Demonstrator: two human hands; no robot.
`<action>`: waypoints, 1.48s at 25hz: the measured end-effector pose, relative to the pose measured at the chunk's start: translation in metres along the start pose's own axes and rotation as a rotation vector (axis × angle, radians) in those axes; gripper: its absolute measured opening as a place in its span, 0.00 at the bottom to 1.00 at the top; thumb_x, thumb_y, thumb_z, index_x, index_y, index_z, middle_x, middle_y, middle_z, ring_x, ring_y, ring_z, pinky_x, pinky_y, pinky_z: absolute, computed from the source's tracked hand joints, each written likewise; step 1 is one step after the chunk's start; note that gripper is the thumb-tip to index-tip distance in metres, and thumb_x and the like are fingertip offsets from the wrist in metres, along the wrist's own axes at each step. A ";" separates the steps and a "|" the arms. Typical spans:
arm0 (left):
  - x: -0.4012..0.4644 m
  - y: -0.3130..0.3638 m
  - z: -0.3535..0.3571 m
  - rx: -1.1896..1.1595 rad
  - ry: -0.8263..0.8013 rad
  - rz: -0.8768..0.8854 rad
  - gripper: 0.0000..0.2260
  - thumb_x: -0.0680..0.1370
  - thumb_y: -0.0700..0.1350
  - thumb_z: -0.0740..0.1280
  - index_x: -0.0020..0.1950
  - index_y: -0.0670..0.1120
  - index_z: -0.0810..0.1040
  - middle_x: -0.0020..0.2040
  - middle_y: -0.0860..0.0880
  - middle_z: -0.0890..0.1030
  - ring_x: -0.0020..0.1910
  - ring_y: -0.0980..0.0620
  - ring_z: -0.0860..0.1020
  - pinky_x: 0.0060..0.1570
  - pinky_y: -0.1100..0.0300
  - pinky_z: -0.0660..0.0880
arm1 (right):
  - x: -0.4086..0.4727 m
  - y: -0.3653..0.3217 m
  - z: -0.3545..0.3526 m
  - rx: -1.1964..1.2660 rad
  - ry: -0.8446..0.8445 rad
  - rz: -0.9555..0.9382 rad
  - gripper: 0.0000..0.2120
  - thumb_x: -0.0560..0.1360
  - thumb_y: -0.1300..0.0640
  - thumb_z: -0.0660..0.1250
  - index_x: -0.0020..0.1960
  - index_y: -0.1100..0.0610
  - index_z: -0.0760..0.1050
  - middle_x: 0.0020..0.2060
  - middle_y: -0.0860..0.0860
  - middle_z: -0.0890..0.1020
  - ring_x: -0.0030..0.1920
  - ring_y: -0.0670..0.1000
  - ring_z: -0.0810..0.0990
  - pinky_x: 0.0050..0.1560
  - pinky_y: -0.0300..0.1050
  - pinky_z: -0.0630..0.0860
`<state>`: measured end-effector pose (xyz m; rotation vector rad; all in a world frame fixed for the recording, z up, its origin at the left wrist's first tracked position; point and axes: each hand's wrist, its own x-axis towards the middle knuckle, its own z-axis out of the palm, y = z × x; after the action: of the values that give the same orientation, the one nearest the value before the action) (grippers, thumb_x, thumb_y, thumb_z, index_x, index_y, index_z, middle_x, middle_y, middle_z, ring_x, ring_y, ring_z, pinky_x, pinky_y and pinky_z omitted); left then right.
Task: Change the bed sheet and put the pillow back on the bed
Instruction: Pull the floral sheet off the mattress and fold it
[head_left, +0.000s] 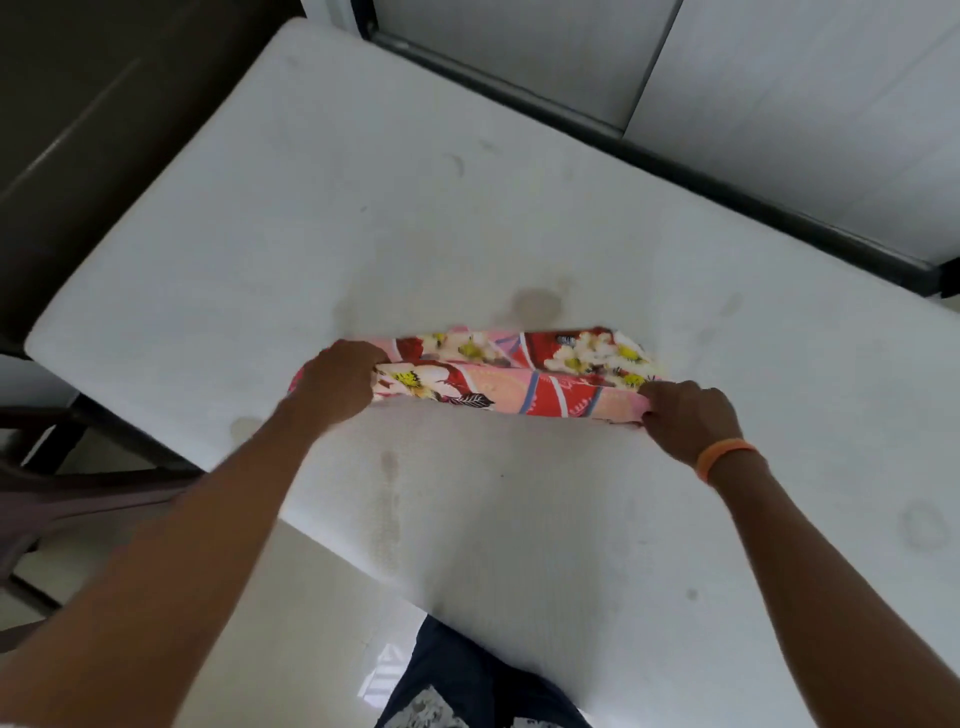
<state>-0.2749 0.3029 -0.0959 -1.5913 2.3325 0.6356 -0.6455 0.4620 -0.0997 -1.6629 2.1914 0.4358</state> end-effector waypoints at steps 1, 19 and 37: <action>-0.006 0.002 -0.029 0.003 -0.111 0.025 0.15 0.75 0.37 0.68 0.61 0.47 0.81 0.59 0.45 0.81 0.56 0.43 0.78 0.52 0.54 0.73 | -0.006 0.007 -0.021 0.015 -0.074 0.028 0.14 0.75 0.53 0.63 0.59 0.48 0.77 0.55 0.56 0.82 0.55 0.59 0.80 0.54 0.49 0.73; 0.007 -0.035 0.207 -0.147 0.058 -0.327 0.35 0.75 0.48 0.70 0.74 0.35 0.59 0.73 0.32 0.62 0.73 0.31 0.61 0.74 0.40 0.58 | 0.027 -0.108 0.186 0.114 -0.028 -0.054 0.40 0.77 0.39 0.56 0.79 0.58 0.46 0.78 0.62 0.47 0.78 0.63 0.47 0.72 0.68 0.42; -0.063 0.084 0.229 -0.738 -0.023 -0.726 0.08 0.76 0.45 0.69 0.42 0.42 0.75 0.39 0.46 0.80 0.40 0.46 0.77 0.36 0.58 0.67 | -0.058 -0.153 0.192 1.518 -0.478 1.038 0.11 0.75 0.54 0.67 0.44 0.62 0.79 0.37 0.56 0.82 0.35 0.54 0.80 0.35 0.48 0.79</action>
<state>-0.3388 0.4908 -0.2508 -2.4913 1.3434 1.3663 -0.4658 0.5576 -0.2488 0.3492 1.8156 -0.5029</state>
